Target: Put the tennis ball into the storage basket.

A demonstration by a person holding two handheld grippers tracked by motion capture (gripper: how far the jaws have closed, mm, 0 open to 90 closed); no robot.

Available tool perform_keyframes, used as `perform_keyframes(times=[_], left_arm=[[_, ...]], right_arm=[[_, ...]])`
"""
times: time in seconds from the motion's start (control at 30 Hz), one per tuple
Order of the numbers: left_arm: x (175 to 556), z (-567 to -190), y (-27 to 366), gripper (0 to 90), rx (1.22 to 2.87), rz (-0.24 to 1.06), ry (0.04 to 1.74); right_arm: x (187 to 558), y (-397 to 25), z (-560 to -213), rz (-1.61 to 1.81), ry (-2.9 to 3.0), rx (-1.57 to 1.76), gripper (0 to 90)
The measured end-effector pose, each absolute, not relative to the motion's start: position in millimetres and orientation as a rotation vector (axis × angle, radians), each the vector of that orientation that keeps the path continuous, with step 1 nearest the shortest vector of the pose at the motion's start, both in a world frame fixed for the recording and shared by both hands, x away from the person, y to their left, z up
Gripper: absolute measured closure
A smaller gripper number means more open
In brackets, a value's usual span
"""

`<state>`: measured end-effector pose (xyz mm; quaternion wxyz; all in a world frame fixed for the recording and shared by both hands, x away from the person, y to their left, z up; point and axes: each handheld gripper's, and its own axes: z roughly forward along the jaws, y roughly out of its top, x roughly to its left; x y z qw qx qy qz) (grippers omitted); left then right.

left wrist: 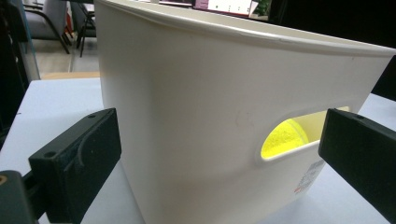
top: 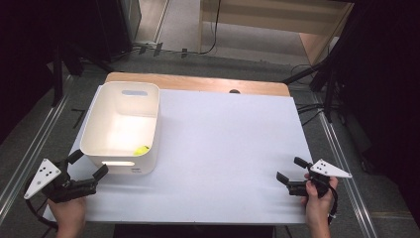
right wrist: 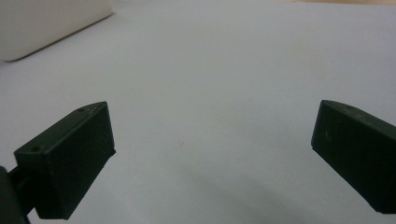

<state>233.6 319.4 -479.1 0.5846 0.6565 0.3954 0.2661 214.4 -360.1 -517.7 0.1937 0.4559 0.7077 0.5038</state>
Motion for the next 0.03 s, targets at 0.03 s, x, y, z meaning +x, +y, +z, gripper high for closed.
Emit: perform_keyframes(times=[0.03], left_arm=[[233.9, -479.1, 319.3, 0.0, 1.531, 0.621, 0.922]], right_arm=[[214.8, -359.6, -518.1, 1.415, 1.986, 1.275, 0.0]])
